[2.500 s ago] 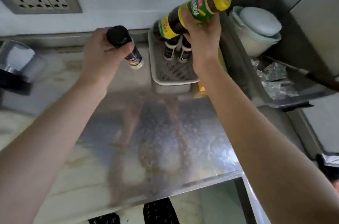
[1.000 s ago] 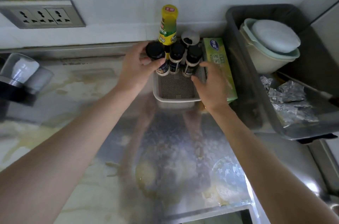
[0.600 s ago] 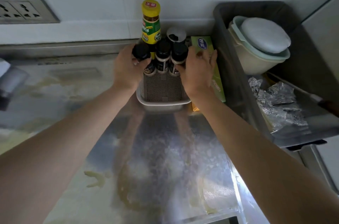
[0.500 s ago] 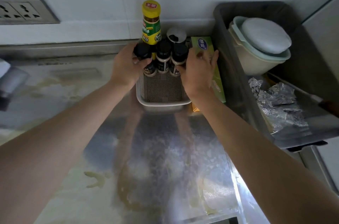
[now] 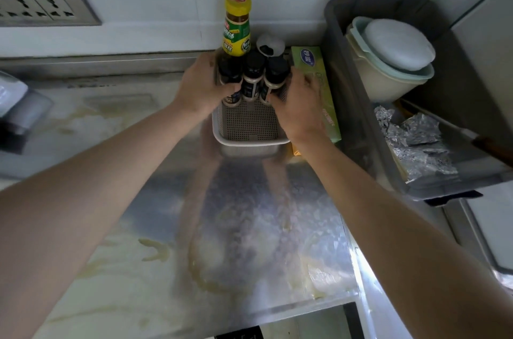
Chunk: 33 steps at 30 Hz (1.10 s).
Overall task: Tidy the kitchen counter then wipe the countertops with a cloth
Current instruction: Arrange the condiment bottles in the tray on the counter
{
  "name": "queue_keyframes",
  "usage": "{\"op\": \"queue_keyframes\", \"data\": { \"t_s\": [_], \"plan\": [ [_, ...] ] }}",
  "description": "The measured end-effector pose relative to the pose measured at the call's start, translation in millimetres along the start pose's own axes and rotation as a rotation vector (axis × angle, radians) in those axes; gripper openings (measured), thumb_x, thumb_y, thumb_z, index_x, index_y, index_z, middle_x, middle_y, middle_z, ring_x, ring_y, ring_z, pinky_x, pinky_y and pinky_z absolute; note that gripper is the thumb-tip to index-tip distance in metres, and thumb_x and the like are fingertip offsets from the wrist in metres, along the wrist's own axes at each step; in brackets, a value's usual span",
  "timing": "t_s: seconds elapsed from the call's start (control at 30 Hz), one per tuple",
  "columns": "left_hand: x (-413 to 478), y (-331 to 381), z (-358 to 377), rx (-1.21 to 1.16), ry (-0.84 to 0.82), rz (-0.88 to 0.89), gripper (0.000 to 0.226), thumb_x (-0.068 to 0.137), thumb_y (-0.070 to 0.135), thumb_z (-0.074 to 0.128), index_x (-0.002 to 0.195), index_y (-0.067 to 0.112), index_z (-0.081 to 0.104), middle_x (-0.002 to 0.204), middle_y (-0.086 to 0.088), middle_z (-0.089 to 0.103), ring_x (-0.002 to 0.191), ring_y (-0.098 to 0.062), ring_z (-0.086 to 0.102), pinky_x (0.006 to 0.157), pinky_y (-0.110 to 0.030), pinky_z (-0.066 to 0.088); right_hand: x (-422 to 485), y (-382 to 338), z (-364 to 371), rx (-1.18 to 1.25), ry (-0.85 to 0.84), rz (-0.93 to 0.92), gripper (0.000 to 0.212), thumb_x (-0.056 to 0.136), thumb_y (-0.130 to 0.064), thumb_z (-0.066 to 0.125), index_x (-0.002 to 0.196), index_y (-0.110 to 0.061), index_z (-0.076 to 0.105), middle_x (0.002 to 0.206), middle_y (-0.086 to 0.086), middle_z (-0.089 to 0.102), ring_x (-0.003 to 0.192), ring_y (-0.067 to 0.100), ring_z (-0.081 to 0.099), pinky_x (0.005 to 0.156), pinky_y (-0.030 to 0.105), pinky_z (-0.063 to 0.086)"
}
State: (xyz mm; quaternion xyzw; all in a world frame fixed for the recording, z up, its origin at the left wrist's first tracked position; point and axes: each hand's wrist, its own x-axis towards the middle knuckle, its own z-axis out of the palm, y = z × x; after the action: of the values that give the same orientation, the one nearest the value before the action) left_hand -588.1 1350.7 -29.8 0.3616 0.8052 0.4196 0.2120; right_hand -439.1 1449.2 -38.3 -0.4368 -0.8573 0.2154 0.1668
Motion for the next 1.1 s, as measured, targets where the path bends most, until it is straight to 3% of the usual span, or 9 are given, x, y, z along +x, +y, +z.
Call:
{"op": "queue_keyframes", "data": {
  "t_s": [0.07,0.17,0.3,0.37,0.53,0.73,0.87,0.93,1.1],
  "plan": [
    [-24.6,1.7,-9.2,0.012,0.019,-0.008,0.051,0.079,0.028,0.070,0.121,0.007,0.051,0.117,0.000,0.054,0.108,-0.015,0.050,0.085,-0.025,0.037,-16.4,-0.9,-3.8,0.171,0.044,0.057,0.056,0.082,-0.028,0.067,0.131,-0.012,0.043,0.131,0.008,0.052,0.127,0.026,0.039,0.103,0.040,0.037],
    [-81.4,-8.1,-31.8,-0.035,0.009,-0.017,0.036,0.081,0.030,0.068,0.113,0.015,0.059,0.115,0.005,0.058,0.109,-0.011,0.054,0.086,-0.021,0.038,-60.5,-9.3,-8.0,0.327,0.070,0.085,0.048,0.085,-0.026,0.065,0.127,-0.011,0.048,0.126,0.004,0.055,0.120,0.021,0.047,0.103,0.037,0.037],
    [-171.4,-30.2,-75.3,-0.188,0.023,-0.118,0.030,0.076,0.028,0.072,0.103,0.022,0.060,0.106,0.006,0.063,0.105,-0.012,0.060,0.094,-0.027,0.043,-120.7,-39.3,-3.6,0.529,-0.130,0.090,0.033,0.086,-0.021,0.065,0.117,-0.015,0.055,0.113,-0.007,0.057,0.110,0.009,0.053,0.097,0.022,0.040],
    [-215.9,-44.9,-99.9,-0.232,0.074,-0.195,0.033,0.070,0.037,0.068,0.101,0.028,0.059,0.108,0.010,0.063,0.106,-0.008,0.060,0.098,-0.029,0.043,-143.8,-62.3,6.2,0.568,-0.270,0.065,0.030,0.086,-0.023,0.065,0.114,-0.017,0.056,0.110,-0.009,0.059,0.107,0.010,0.056,0.096,0.025,0.042],
    [-316.6,-94.6,-171.9,-0.309,0.275,-0.394,0.033,0.062,0.054,0.065,0.090,0.038,0.062,0.097,0.018,0.069,0.098,-0.002,0.063,0.093,-0.030,0.046,-201.2,-141.5,48.1,0.553,-0.612,-0.084,0.013,0.087,-0.023,0.064,0.100,-0.021,0.060,0.101,-0.004,0.065,0.099,0.012,0.061,0.094,0.035,0.047],
    [-425.6,-155.1,-259.0,-0.304,0.524,-0.541,0.016,0.078,0.030,0.072,0.089,0.032,0.062,0.092,0.016,0.068,0.093,-0.006,0.064,0.088,-0.030,0.048,-276.4,-257.2,102.1,0.436,-0.887,-0.330,0.020,0.089,-0.019,0.061,0.107,-0.010,0.061,0.103,-0.004,0.063,0.098,0.009,0.059,0.088,0.020,0.043],
    [-489.4,-196.6,-317.8,-0.315,0.644,-0.628,0.020,0.076,0.025,0.072,0.089,0.034,0.058,0.096,0.013,0.064,0.094,-0.011,0.062,0.090,-0.037,0.048,-328.0,-337.5,140.2,0.402,-0.992,-0.415,0.022,0.089,-0.017,0.061,0.108,-0.007,0.061,0.104,0.001,0.065,0.097,0.011,0.058,0.088,0.020,0.040],
    [-515.6,-218.0,-346.6,-0.318,0.715,-0.658,0.019,0.082,0.016,0.069,0.093,0.028,0.059,0.099,0.008,0.064,0.095,-0.014,0.061,0.090,-0.037,0.048,-352.7,-376.4,159.9,0.389,-1.018,-0.469,0.022,0.088,-0.018,0.062,0.107,-0.008,0.061,0.105,0.000,0.065,0.095,0.008,0.057,0.083,0.015,0.039],
    [-559.2,-268.4,-419.4,-0.308,0.927,-0.729,0.030,0.081,0.021,0.068,0.107,0.019,0.052,0.112,0.002,0.057,0.102,-0.017,0.057,0.088,-0.032,0.044,-400.7,-468.2,201.2,0.392,-1.018,-0.542,0.022,0.088,-0.020,0.062,0.108,-0.012,0.058,0.104,-0.006,0.061,0.096,0.010,0.056,0.073,0.002,0.036]
  ]
}}
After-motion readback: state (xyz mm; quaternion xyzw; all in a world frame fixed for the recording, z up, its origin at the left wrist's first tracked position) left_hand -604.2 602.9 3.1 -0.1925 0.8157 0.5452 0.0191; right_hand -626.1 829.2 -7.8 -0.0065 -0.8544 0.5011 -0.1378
